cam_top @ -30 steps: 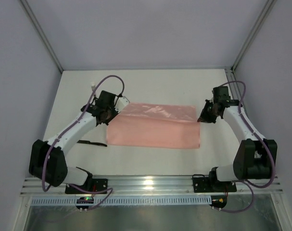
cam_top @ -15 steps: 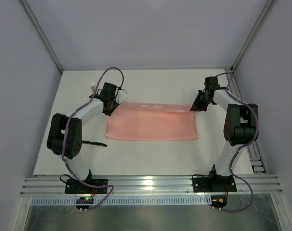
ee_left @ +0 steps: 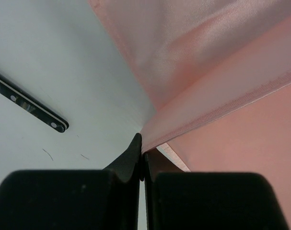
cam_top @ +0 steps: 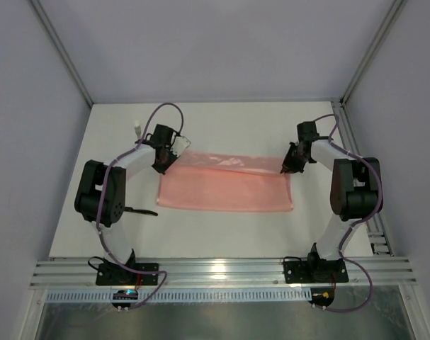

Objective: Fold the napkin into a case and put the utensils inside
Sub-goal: Fold and flatten the napkin at the center of the board.

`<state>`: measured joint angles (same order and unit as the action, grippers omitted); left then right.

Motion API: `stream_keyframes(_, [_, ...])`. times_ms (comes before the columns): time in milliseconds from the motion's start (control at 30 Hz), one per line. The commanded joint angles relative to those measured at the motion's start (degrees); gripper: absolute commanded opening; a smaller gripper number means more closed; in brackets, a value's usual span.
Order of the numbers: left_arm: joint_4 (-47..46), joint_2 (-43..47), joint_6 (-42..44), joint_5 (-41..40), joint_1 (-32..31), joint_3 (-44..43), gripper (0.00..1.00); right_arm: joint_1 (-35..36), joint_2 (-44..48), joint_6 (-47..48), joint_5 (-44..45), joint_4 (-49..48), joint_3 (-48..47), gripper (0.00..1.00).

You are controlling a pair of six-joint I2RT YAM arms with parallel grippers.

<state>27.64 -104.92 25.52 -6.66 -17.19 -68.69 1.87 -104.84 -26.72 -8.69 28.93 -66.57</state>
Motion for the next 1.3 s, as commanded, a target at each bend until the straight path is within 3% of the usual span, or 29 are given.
stream_keyframes(0, [-1.71, -0.46, -1.7, 0.68, 0.23, -2.33, 0.0, -0.11, 5.08, -0.43, 3.59, -1.41, -0.06, 0.04])
stream_keyframes(300, [-1.97, -1.86, -1.79, -1.08, 0.23, -6.19, 0.0, -0.99, 4.73, -2.28, 4.82, -1.77, -4.45, 0.04])
stream_keyframes(1067, [-4.61, -11.71, -3.37, 1.21, 0.23, -13.76, 0.04, -1.08, -0.37, -6.06, 7.81, -7.13, -4.01, 0.05])
stream_keyframes(1167, [-4.96, -12.32, -3.37, 1.82, 0.23, -13.84, 0.13, -1.08, -0.72, -5.71, 7.9, -7.92, -4.36, 0.19])
stream_keyframes(1200, [-5.14, -12.5, -3.46, 1.91, 0.14, -14.02, 0.22, -1.08, -0.81, -5.54, 7.38, -8.01, -4.62, 0.39])
stream_keyframes(1267, [-5.23, -12.85, -3.63, 1.56, 0.23, -14.54, 0.31, -2.47, -0.9, -4.31, 6.5, -8.53, -5.85, 0.48])
